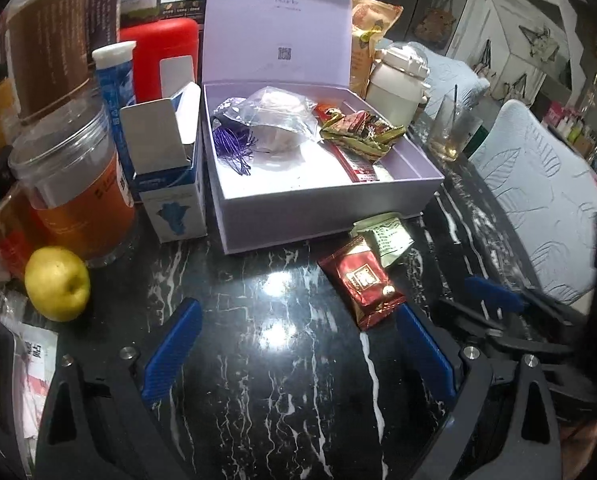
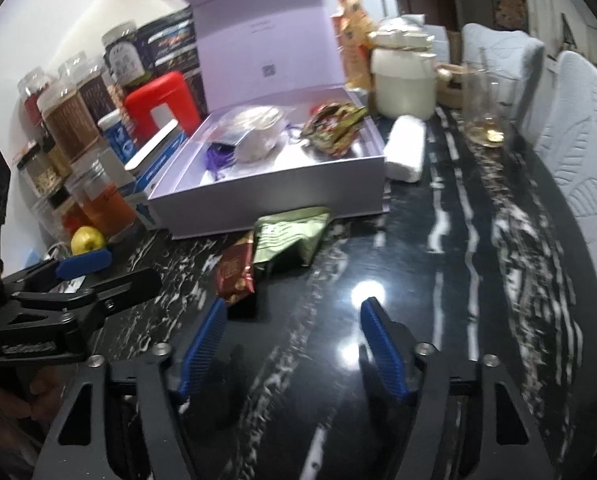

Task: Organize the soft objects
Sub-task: 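Grasp the green-and-white packet with the left tool while the right tool grasps the dark red packet, then lift both held packets and carry them over the lavender box, then lower both packets into the box and open both tools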

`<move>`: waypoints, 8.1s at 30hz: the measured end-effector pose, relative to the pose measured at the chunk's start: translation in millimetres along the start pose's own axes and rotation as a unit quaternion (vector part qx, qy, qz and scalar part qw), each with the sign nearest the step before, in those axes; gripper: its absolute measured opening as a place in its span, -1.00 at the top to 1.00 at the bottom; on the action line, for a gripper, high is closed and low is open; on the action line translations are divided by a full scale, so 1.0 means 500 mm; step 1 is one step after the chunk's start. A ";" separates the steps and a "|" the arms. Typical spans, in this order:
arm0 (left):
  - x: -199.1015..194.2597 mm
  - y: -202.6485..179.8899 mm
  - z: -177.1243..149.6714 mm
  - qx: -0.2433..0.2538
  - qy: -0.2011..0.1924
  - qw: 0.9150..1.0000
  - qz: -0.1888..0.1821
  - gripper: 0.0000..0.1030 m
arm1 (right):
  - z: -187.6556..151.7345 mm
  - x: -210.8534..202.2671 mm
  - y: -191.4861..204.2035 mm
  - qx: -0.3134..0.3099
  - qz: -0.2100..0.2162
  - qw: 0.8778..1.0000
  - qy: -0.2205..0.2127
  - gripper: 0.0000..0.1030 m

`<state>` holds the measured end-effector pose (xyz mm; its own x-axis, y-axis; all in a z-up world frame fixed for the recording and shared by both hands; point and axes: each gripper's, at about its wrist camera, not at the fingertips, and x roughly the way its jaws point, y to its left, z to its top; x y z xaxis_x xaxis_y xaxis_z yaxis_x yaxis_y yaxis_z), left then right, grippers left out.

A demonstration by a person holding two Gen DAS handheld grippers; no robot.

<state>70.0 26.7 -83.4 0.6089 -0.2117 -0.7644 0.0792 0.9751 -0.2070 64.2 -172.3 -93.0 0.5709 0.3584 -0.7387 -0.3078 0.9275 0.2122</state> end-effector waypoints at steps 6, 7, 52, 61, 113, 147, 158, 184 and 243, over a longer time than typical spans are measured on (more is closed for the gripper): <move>-0.014 0.030 0.008 -0.003 -0.008 1.000 0.022 -0.92 | 0.019 0.072 0.032 -0.012 0.037 0.999 0.035 -0.03; -0.014 0.038 0.010 -0.008 -0.009 1.000 0.021 -0.92 | 0.021 0.079 0.036 -0.014 0.041 0.998 0.038 0.01; 0.196 -0.153 0.074 0.008 0.062 0.997 -0.038 -0.79 | -0.021 -0.034 -0.178 0.018 -0.079 0.997 -0.001 0.84; 0.216 -0.180 0.076 0.040 0.033 0.999 0.017 -0.55 | -0.007 -0.005 -0.184 -0.005 -0.081 0.997 0.002 0.82; 0.142 -0.090 0.042 0.012 0.015 1.000 0.011 -0.07 | 0.076 0.124 -0.054 -0.118 -0.076 0.990 0.021 0.76; -0.066 -0.110 -0.077 0.055 -0.045 0.997 -0.004 -0.08 | -0.090 -0.082 0.020 -0.041 -0.056 0.998 0.003 0.77; -0.177 -0.105 -0.099 0.064 -0.105 0.992 0.001 -0.08 | -0.126 -0.172 0.088 -0.054 -0.024 0.997 -0.045 0.77; -0.338 -0.146 0.080 0.087 -0.264 0.960 -0.010 -0.08 | 0.048 -0.320 0.121 -0.120 0.007 0.977 -0.179 0.77; 0.154 -0.086 0.423 0.071 -0.119 0.989 0.054 -0.08 | 0.414 0.070 -0.076 -0.119 0.020 0.985 -0.123 0.77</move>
<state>280.3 -17.9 -4.3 0.7873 -0.1002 -0.6084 0.1025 0.9942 -0.0311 253.4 -172.8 5.4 0.7124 0.4366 -0.5494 -0.4876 0.8710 0.0599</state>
